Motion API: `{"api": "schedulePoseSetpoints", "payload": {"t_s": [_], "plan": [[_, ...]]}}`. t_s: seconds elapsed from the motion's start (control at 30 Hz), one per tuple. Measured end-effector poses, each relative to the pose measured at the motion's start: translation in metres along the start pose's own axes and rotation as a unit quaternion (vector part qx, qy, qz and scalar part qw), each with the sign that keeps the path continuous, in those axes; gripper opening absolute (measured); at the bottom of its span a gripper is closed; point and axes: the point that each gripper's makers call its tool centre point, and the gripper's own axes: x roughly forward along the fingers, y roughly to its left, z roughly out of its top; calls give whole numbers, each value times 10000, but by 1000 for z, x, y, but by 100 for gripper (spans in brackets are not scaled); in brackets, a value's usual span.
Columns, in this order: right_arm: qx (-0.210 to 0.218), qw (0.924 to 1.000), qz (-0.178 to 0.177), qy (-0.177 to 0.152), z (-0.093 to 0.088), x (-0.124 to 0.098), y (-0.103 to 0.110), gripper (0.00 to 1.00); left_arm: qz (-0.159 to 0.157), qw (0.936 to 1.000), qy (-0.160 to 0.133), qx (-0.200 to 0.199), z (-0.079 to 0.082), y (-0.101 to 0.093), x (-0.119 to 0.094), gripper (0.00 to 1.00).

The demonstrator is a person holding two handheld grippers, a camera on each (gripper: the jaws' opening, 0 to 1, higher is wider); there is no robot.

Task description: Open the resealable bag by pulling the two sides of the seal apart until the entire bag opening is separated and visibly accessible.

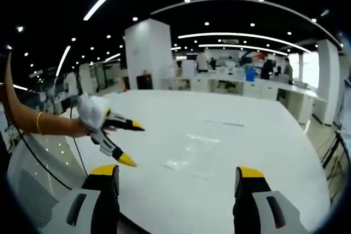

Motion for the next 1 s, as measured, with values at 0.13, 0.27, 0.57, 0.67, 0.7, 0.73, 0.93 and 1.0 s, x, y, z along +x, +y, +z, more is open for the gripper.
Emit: {"api": "schedulePoseSetpoints", "payload": {"t_s": [0.13,0.27,0.57,0.67,0.7,0.73,0.93,1.0], "plan": [[-46,10000,28,57,-2,1,2,86,-11,9998,175,93,-12,-1,14,69],[-19,9999,2,103,-5,0,-1,86,8,9990,285,356,-15,-5,22,67],[33,9999,6,148,-7,1,-2,85,203,9962,445,718,-21,2,40,55],[32,9998,8,171,-8,1,-2,85,295,9955,458,779,-22,7,46,52],[31,9998,8,176,-8,1,-2,85,326,9953,469,788,-23,9,47,51],[33,9998,-5,188,-8,1,-3,85,345,9949,475,821,-23,10,49,51],[58,9998,-22,194,-9,1,-4,84,423,9933,620,884,-29,17,57,48],[55,9997,-58,219,-10,0,-6,84,430,9931,620,901,-30,18,60,47]]}}
